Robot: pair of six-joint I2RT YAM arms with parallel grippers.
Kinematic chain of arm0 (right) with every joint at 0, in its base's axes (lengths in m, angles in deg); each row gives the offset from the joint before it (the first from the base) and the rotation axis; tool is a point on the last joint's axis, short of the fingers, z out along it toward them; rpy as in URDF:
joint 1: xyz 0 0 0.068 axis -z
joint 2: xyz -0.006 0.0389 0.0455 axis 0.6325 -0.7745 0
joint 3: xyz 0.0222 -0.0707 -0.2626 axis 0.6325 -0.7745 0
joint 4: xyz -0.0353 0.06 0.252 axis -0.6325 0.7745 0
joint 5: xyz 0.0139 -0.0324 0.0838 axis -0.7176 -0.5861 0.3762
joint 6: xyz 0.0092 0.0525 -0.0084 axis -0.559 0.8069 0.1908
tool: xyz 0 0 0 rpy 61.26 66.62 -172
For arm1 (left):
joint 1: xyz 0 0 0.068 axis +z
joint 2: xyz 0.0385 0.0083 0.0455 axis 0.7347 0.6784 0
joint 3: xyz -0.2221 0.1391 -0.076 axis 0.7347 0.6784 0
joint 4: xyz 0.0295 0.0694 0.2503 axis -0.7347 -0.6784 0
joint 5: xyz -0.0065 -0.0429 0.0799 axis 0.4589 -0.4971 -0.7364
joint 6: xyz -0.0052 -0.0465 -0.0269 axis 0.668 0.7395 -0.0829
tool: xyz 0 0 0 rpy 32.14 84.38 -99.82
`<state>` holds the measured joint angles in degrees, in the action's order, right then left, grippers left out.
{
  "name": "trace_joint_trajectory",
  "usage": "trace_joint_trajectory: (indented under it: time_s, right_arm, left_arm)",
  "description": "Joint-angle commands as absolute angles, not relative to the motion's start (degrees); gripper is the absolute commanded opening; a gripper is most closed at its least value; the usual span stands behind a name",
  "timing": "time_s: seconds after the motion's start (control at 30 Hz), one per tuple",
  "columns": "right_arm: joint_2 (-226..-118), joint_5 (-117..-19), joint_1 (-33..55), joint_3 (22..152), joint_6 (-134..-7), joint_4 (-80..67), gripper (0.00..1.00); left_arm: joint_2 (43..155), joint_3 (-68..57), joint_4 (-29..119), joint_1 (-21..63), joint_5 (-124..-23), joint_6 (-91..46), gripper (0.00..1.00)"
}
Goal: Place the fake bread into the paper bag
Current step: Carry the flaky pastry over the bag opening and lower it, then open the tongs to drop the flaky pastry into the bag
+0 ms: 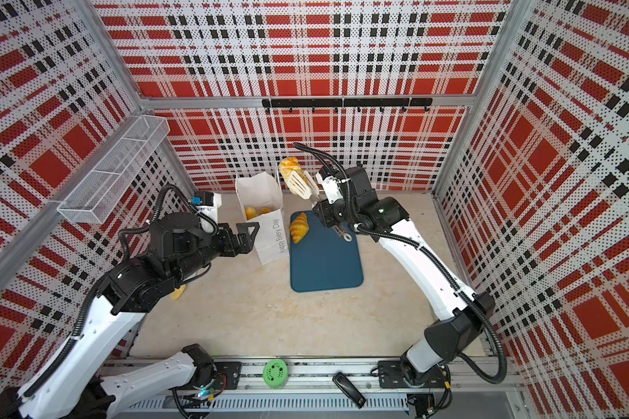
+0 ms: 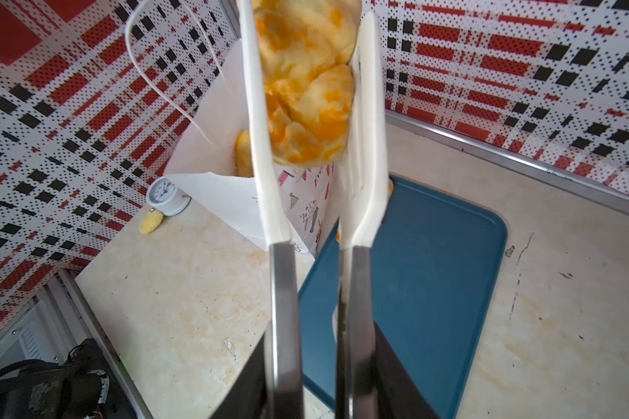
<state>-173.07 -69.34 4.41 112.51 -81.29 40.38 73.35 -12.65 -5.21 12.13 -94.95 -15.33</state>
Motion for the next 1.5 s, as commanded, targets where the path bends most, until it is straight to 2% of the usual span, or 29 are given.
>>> trace_joint_trajectory:
  time_s: [0.0,0.37,1.03,1.47]
  right_arm:
    - [-172.68,-68.44,2.93,116.22,-81.94,34.29,0.38]
    - [-177.62,-67.96,-1.66,121.93,-82.78,33.49,0.39]
    - [-186.83,-69.8,-3.83,126.82,-83.14,38.28,0.41]
    - [-190.21,-73.05,-3.83,128.79,-83.32,41.61,0.5]
  left_arm:
    - [72.02,-13.68,-5.77,13.44,-94.59,-15.82,0.99]
    - [69.18,-10.8,-5.84,16.63,-94.54,-14.67,0.99]
    - [65.61,-4.47,-7.22,20.42,-93.46,-12.44,0.99]
    - [65.07,-0.72,-7.13,20.81,-91.05,-10.3,0.99]
